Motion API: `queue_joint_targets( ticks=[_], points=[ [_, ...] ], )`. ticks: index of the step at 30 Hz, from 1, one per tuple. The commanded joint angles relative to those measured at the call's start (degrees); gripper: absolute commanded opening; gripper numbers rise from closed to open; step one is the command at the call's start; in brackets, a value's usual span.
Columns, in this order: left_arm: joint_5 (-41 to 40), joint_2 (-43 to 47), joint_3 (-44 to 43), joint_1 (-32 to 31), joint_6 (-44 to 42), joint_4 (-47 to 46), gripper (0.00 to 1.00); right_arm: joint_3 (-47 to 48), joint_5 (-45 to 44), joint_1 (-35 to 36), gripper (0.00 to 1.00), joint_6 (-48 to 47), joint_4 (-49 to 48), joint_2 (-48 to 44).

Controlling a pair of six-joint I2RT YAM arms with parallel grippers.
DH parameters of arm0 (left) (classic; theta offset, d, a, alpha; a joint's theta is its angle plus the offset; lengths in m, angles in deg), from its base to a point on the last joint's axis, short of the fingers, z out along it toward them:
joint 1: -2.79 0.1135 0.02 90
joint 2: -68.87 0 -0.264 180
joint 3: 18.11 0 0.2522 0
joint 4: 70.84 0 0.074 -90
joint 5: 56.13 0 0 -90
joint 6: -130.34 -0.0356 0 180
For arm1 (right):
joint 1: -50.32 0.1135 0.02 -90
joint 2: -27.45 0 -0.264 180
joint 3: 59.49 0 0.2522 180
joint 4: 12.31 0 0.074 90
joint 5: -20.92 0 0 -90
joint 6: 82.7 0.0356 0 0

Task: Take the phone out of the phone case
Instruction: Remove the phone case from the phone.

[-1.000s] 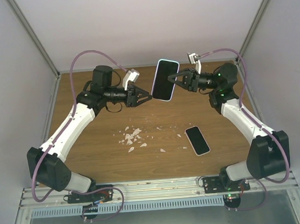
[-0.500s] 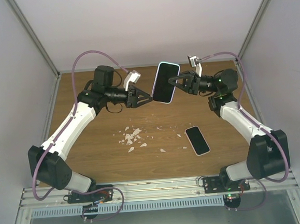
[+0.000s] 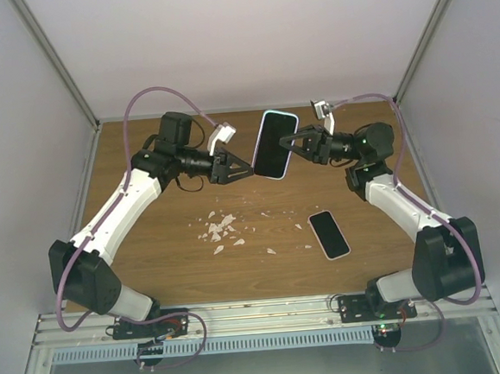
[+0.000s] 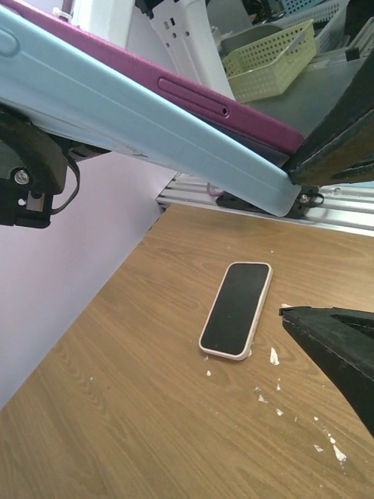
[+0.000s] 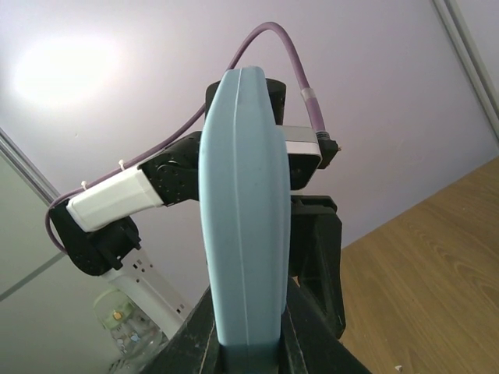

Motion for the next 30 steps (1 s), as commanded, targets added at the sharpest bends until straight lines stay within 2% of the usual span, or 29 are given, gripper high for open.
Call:
queue_joint_targets(
  ticks=[1, 8, 12, 16, 25, 30],
  points=[
    [-9.0, -1.3, -1.8, 0.2, 0.3, -11.1, 0.43, -0.9, 9.5, 6.8, 0.01, 5.4, -5.4, -3.5],
    [-13.6, 1.2, 0.4, 0.2, -0.2, -16.9, 0.43, -3.4, 9.0, 7.9, 0.0, 11.7, -12.7, -3.8],
    [-12.4, 2.7, 2.9, 0.2, 0.8, -22.9, 0.43, -3.7, 9.8, 8.7, 0.0, 15.0, -17.1, -3.7],
    [-8.5, 2.7, 3.1, 0.1, 2.7, -27.0, 0.43, -4.3, 10.1, 9.4, 0.0, 14.5, -17.3, -3.2],
    [-1.7, 1.5, 1.1, -1.0, 5.4, -29.2, 0.43, -4.5, 12.5, 10.6, 0.0, 4.8, -7.2, -3.8],
    [-0.6, 1.3, 0.5, -2.2, 5.1, -28.3, 0.43, -3.5, 14.2, 11.9, 0.0, -4.2, 3.8, -4.2]
  ],
)
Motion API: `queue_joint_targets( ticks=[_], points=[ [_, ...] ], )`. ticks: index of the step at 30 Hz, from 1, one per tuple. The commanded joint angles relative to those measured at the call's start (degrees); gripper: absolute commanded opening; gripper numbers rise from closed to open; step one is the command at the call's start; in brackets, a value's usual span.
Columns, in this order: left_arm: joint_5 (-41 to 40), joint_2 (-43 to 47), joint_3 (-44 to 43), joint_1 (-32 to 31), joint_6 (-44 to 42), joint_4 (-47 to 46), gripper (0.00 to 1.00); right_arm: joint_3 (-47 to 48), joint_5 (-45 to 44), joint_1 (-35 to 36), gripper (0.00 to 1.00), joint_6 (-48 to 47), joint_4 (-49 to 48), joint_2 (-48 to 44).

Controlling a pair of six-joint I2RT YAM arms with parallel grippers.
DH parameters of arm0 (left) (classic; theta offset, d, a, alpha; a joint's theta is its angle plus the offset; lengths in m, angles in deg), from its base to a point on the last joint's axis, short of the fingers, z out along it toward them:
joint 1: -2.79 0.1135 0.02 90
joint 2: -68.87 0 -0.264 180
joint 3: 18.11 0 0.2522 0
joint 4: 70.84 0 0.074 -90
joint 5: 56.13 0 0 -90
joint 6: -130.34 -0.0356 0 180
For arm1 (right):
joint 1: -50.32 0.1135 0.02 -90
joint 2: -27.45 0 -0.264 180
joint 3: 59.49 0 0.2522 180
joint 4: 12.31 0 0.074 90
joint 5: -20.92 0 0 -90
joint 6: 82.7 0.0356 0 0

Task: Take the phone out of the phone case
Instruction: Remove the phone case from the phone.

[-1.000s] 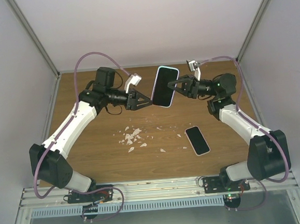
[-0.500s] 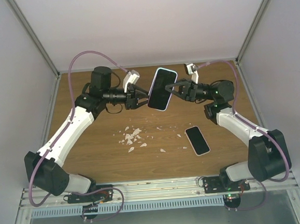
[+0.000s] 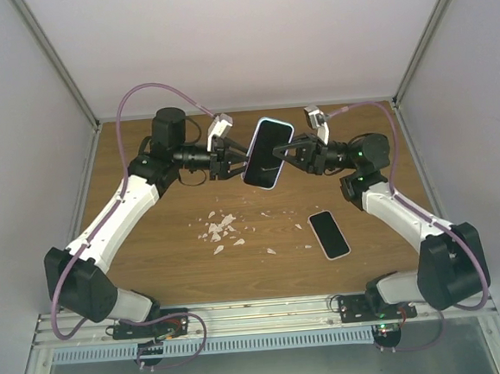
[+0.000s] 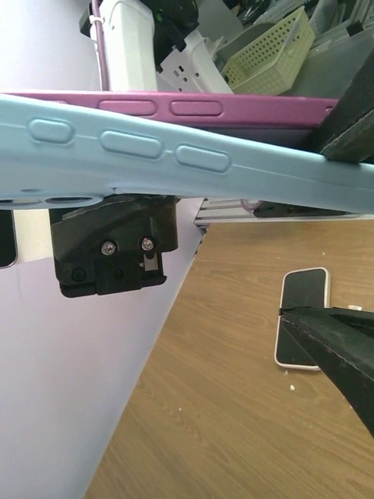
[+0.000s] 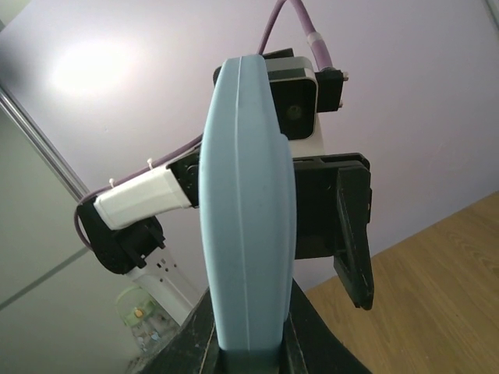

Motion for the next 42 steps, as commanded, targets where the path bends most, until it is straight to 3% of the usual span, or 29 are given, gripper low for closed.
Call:
queue_joint_targets(
  ticks=[1, 6, 8, 18, 33, 39, 42],
  points=[
    [-5.5, -1.9, -2.5, -1.6, 1.4, -10.8, 0.43, 1.0, 18.0, 7.4, 0.0, -10.2, 13.3, -1.9],
    [-4.5, -2.2, -2.9, -2.9, 1.1, -10.2, 0.41, 8.6, 18.3, 9.5, 0.0, -36.1, 45.7, -0.8],
    [-3.7, -2.4, -2.9, -3.4, 1.0, -9.7, 0.4, 11.1, 18.2, 10.5, 0.01, -43.8, 54.5, -0.2],
    [0.8, -1.8, -1.2, -5.6, 3.7, -12.7, 0.36, 11.0, 18.5, 10.8, 0.0, -39.5, 49.8, 1.0],
    [3.4, -0.2, 6.6, -3.3, 18.5, -24.0, 0.09, 15.1, 17.7, 5.0, 0.02, -28.0, 42.8, 5.5],
    [1.8, 0.2, 9.5, -2.2, 23.4, -26.3, 0.0, 17.0, 13.6, 1.8, 0.13, -26.2, 43.3, 7.1],
    [-0.5, -0.2, 11.2, -1.1, 27.3, -26.5, 0.0, 17.8, 10.3, -0.2, 0.31, -28.9, 46.7, 7.6]
  ],
)
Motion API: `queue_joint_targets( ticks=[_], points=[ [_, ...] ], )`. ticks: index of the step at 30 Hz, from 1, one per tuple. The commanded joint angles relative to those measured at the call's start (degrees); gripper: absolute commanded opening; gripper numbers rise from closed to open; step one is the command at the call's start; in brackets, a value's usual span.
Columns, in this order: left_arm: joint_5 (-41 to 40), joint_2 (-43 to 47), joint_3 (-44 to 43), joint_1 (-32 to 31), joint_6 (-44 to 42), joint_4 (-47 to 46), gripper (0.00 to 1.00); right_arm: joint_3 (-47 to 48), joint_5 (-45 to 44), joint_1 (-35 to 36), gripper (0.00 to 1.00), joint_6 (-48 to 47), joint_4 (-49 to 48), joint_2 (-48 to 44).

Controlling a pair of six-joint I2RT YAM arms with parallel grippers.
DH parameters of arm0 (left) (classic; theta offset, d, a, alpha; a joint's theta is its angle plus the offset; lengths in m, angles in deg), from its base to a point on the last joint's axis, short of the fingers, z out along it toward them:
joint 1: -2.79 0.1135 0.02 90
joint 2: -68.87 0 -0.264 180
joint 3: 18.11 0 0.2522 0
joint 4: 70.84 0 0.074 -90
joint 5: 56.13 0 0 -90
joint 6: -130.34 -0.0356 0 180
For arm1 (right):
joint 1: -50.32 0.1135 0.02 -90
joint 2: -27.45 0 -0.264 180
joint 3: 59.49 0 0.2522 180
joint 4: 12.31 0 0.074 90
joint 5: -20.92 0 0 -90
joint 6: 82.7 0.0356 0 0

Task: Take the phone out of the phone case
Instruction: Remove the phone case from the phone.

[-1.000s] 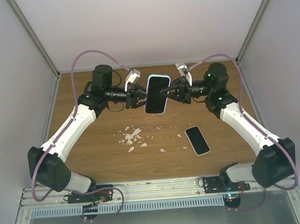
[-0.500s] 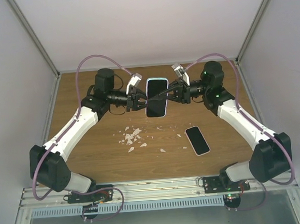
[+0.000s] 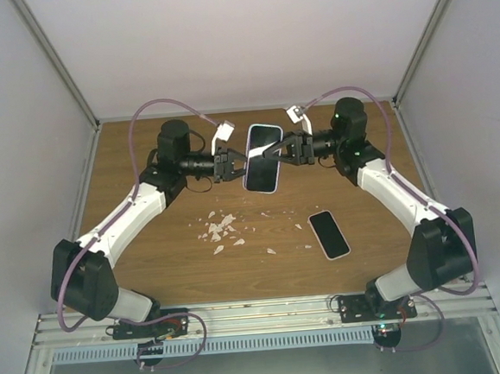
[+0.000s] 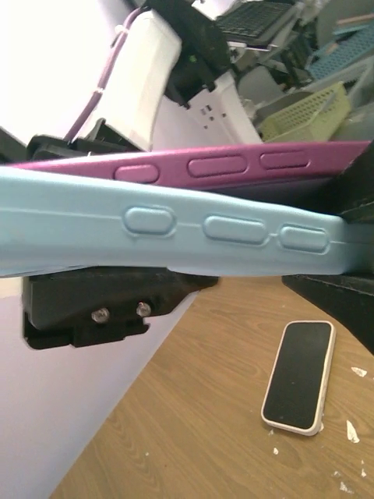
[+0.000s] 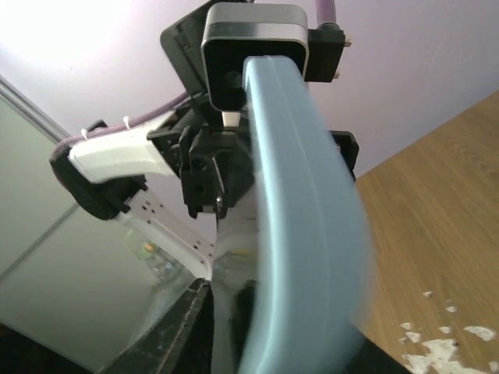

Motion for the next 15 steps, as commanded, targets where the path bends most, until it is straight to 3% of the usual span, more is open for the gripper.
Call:
queue_joint_targets(
  ticks=[1, 3, 9, 15],
  points=[
    [-4.7, 0.2, 1.9, 0.1, 9.5, -9.3, 0.0, 1.9, -2.3, -0.4, 0.38, -3.0, 3.1, 1.4],
    [-4.8, -0.2, 3.0, 1.3, 12.0, -10.6, 0.0, 1.9, -4.4, -1.9, 0.52, -3.0, 3.6, 1.4],
    [-6.7, -1.2, 4.7, 4.0, 15.2, -11.5, 0.0, 0.8, -11.0, -6.3, 0.73, -5.3, 5.7, -0.3],
    [-9.1, -1.3, 6.6, 6.1, 20.8, -13.0, 0.0, 1.1, -21.1, -6.1, 0.8, -15.8, 12.7, -3.1]
  ],
)
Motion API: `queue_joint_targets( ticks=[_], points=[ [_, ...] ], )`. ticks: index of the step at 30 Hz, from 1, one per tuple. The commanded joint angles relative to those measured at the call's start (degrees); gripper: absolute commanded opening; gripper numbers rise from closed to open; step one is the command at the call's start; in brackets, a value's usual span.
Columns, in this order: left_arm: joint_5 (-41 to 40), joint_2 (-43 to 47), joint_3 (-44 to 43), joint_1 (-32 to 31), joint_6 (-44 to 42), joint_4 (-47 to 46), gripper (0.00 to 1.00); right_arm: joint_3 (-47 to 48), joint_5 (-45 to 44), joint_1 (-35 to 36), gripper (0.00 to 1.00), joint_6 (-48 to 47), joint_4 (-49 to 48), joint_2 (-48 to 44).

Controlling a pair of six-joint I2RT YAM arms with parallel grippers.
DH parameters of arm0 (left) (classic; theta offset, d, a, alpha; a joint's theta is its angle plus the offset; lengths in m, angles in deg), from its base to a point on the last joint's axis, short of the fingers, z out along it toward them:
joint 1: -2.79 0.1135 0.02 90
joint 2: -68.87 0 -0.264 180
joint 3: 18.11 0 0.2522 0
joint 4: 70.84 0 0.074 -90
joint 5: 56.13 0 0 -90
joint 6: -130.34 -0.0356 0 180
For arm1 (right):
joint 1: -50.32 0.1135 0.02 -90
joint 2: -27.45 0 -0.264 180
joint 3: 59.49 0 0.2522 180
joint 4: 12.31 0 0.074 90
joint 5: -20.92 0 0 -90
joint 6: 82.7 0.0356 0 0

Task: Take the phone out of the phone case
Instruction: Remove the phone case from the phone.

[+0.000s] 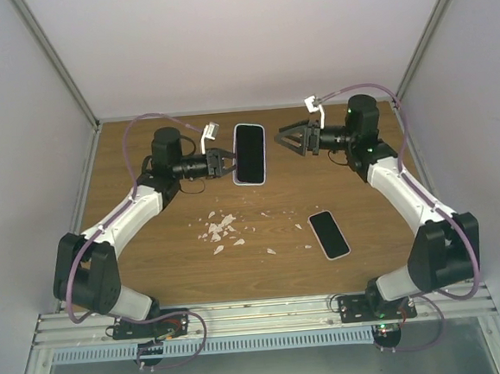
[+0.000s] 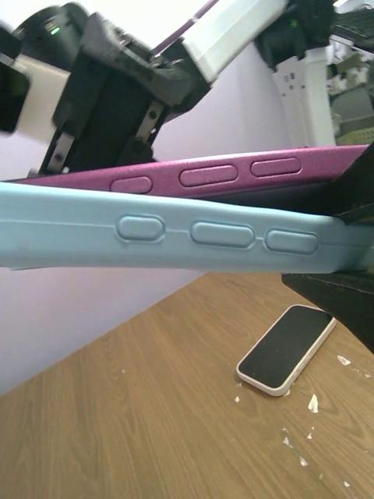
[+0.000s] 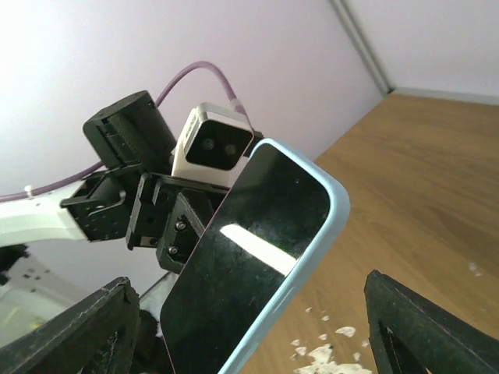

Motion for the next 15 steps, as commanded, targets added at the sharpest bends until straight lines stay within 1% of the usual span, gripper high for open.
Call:
queue_joint_targets(
  ticks=[1, 4, 9, 13, 15],
  points=[
    [-3.0, 0.2, 0.2, 1.4, 5.0, -5.4, 0.0, 0.8, -9.7, 0.6, 0.8, -9.9, 5.6, -3.6],
    [-6.0, 0.2, -0.5, 2.0, 5.5, -1.7, 0.0, 1.8, -14.7, 2.7, 0.8, -17.3, 9.9, -4.9],
    [-9.5, 0.2, -1.2, 3.5, 7.2, 2.0, 0.0, 4.4, -24.5, 8.7, 0.79, -29.4, 17.0, -5.4],
    [-13.1, 0.2, -0.9, 4.2, 9.9, 5.4, 0.0, 6.3, -31.4, 12.2, 0.77, -36.0, 19.5, -4.9],
    [-13.6, 0.1, -0.6, 4.8, 11.1, 5.7, 0.0, 7.0, -34.3, 14.2, 0.76, -39.1, 20.3, -4.6]
  ],
)
